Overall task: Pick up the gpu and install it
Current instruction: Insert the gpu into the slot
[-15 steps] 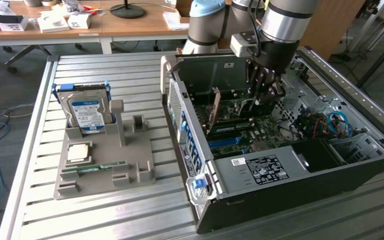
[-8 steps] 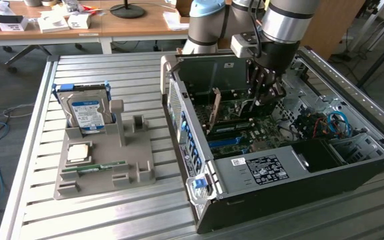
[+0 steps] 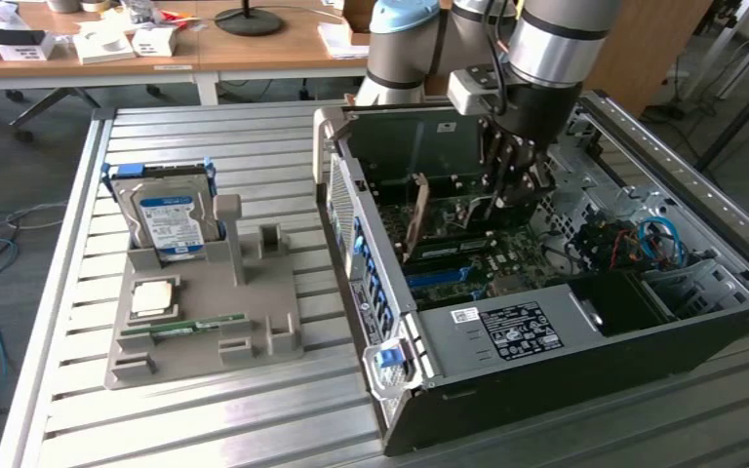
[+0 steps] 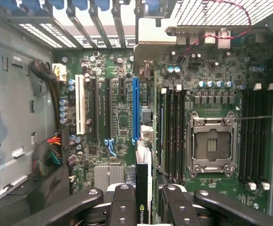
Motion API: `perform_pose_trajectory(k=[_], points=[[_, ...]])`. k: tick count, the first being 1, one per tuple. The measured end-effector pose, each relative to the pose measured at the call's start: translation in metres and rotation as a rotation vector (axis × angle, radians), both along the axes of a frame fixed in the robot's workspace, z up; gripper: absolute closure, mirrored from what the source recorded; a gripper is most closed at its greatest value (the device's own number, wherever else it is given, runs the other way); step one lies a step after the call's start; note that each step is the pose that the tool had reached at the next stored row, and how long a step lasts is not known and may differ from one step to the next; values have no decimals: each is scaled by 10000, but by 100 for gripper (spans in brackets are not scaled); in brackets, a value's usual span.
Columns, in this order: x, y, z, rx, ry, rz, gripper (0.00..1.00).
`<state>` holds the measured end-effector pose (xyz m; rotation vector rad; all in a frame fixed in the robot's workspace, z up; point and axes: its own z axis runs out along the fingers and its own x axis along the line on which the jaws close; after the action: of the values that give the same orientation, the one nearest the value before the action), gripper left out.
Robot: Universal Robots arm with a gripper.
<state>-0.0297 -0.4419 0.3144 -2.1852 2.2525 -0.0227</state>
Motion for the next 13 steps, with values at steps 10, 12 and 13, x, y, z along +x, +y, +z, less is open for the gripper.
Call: perform_pose_trajectory(k=[10, 12, 13], points=[[-1, 0, -31, -1, 0, -1, 74], [-1, 0, -31, -1, 0, -2, 74], [-3, 0, -31, -1, 0, -2, 74]])
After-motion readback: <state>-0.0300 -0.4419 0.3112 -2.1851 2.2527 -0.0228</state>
